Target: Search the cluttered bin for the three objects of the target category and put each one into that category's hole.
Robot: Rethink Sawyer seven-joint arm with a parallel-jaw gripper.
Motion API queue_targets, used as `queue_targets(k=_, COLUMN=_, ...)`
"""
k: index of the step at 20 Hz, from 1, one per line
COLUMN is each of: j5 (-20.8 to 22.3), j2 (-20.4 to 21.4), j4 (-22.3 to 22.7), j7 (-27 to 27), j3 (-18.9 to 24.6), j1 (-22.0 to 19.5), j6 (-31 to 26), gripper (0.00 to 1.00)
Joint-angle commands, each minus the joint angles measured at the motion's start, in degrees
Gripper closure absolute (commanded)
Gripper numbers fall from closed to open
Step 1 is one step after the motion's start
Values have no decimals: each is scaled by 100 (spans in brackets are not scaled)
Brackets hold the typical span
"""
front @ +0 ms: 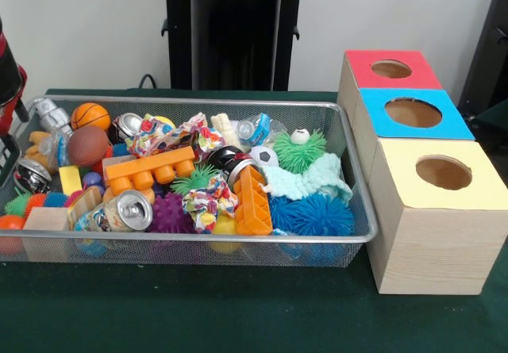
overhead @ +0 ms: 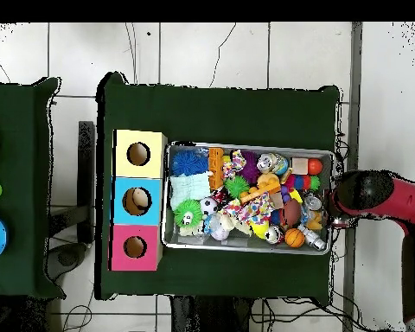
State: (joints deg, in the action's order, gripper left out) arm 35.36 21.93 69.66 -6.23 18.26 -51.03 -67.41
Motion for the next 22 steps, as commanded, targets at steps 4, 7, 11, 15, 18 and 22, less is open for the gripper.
queue_targets(k=4, j5=-133, j2=-176, j4=605, j7=1159, j3=-162, j1=-74, j6=510, gripper=0)
queue_targets(k=7, j5=-165, j2=-191, j4=727, j7=1303, j3=-212, j1=-85, j6=656, gripper=0)
queue_targets(k=11, j5=-201, j2=-188, j4=793, j7=1369, j3=-264, j1=-59, j6=779, gripper=0)
queue_targets(k=15, j5=-238, j2=-360, j4=722, j7=1345, j3=-275, j1=-95, j6=926, gripper=0)
queue_targets(k=18, j5=-268, j2=-439, j4=725, j7=1341, j3=-288, j1=-99, j6=1026, gripper=0)
queue_targets(k=22, j5=-276, j2=-503, j4=695, j7=1464, j3=-401, j1=-52, j6=1110, gripper=0)
